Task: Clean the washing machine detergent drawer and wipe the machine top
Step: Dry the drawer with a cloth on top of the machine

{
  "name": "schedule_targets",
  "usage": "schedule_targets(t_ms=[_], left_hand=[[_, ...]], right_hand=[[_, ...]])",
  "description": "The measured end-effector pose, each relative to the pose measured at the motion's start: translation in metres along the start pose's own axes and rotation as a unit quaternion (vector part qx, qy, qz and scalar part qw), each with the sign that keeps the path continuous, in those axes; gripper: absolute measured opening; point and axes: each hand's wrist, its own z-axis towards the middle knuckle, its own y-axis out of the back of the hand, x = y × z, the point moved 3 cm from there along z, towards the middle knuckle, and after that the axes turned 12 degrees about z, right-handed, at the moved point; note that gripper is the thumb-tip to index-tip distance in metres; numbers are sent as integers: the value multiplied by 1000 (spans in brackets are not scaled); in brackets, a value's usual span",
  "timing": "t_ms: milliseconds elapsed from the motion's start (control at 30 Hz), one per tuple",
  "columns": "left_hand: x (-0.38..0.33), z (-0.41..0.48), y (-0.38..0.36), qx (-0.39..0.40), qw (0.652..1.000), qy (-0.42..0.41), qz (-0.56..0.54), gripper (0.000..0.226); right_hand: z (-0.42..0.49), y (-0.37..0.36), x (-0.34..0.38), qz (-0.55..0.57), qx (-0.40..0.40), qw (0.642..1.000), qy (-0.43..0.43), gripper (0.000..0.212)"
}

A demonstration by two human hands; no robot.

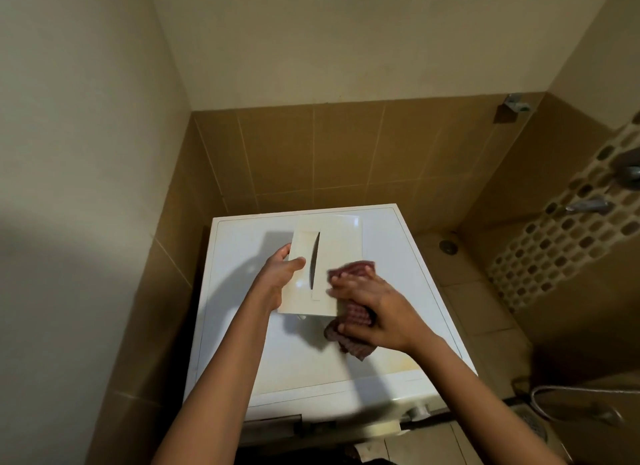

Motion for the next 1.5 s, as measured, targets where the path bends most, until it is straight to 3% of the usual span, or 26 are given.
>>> schedule_targets(t_ms=[133,267,500,833,967,1167,1333,1433,1500], left_hand=[[-5,2,-6,6,1000,-5,-8,36],[-8,3,-8,16,1000,-11,-20,37],[-8,0,-11,13,999,-1,-47,35],[-7,-1,-8,-21,996,3,-87,30],[-9,0,-12,-24,995,9,-99,27],[-3,5,-11,7,996,25,-84,27],[1,4,-12,18,985,40,-164,76],[1,-4,-13,27,985,20,-169,61],[2,-8,-14,20,991,9,-128,45]], right_hand=[[7,9,-10,-59,38,996,-53,69],[40,11,-26,-45,56,985,-157,69],[119,19,-66,-122,57,944,-301,59],[68,-5,-19,-170,112,954,-220,66],[37,-13,11,-186,118,956,-194,83],[41,-34,39,-180,137,967,-115,78],[87,-39,14,-168,102,968,-157,70],[116,-36,-5,-170,59,959,-218,69],[131,-30,-13,-151,-12,955,-256,69]])
